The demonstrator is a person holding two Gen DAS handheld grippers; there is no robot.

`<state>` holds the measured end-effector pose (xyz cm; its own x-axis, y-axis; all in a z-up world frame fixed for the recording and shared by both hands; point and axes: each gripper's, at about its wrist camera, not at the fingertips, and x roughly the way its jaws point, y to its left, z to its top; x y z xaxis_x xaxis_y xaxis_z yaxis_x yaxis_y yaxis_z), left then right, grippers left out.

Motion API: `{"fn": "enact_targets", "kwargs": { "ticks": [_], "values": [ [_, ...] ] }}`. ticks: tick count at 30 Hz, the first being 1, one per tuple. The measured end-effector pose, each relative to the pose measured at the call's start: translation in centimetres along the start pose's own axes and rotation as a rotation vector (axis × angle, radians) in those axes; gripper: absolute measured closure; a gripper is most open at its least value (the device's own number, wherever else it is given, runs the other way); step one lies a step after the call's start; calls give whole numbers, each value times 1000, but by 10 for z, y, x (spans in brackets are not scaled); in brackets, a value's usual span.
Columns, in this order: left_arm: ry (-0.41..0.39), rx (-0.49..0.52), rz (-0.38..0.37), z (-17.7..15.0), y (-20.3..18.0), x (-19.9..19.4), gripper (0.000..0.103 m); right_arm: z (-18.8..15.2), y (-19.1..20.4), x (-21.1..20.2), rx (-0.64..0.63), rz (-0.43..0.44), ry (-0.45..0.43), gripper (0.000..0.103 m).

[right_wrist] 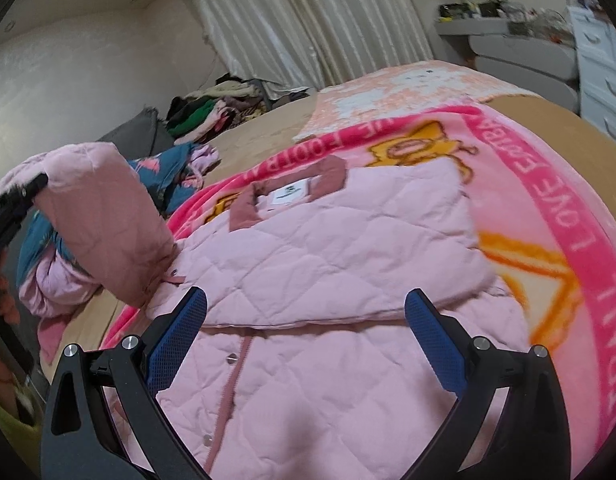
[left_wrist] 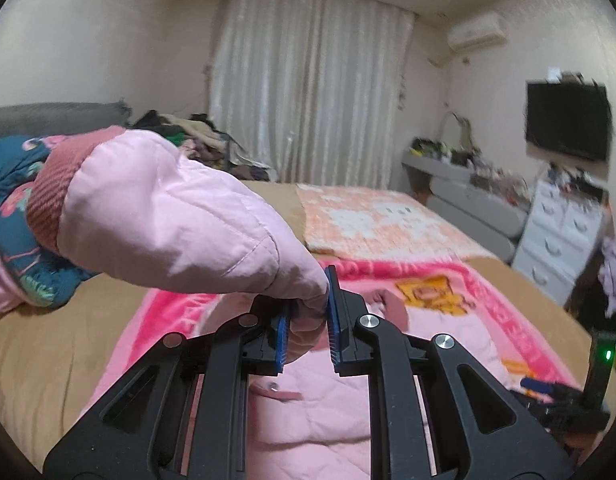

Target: Fold large clothes

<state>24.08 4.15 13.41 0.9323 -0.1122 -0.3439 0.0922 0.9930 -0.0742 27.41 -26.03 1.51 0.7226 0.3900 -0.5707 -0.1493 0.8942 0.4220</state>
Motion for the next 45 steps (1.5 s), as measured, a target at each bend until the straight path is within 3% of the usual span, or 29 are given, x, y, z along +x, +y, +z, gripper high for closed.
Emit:
{"fn": "enact_targets", "kwargs": {
  "ticks": [12, 23, 29, 32, 33, 34, 41, 45],
  "values": [
    [165, 162, -93, -66, -91, 43, 94, -7, -54, -21, 114, -55, -19, 4],
    [279, 282, -108, -126, -133, 74, 94, -15, -79, -30, 171, -82, -21, 4],
    [344, 441, -83, -164, -153, 81, 91, -15, -81, -30, 183, -76, -11, 4],
    [382, 516, -74, -177, -159, 84, 72, -15, -78, -26, 182, -64, 3, 4],
    [400, 530, -92, -180, -160, 83, 39, -15, -77, -24, 183, -57, 10, 4],
    [408, 539, -118, -182, -162, 79, 15, -14, -75, -23, 185, -48, 17, 4],
    [386, 649, -189, -177, -154, 50, 15, -7, -59, -12, 195, 4, 46, 4],
    [388, 494, -166, -142, -107, 55, 9, -6, -45, 4, 183, 11, 81, 4]
  ]
}}
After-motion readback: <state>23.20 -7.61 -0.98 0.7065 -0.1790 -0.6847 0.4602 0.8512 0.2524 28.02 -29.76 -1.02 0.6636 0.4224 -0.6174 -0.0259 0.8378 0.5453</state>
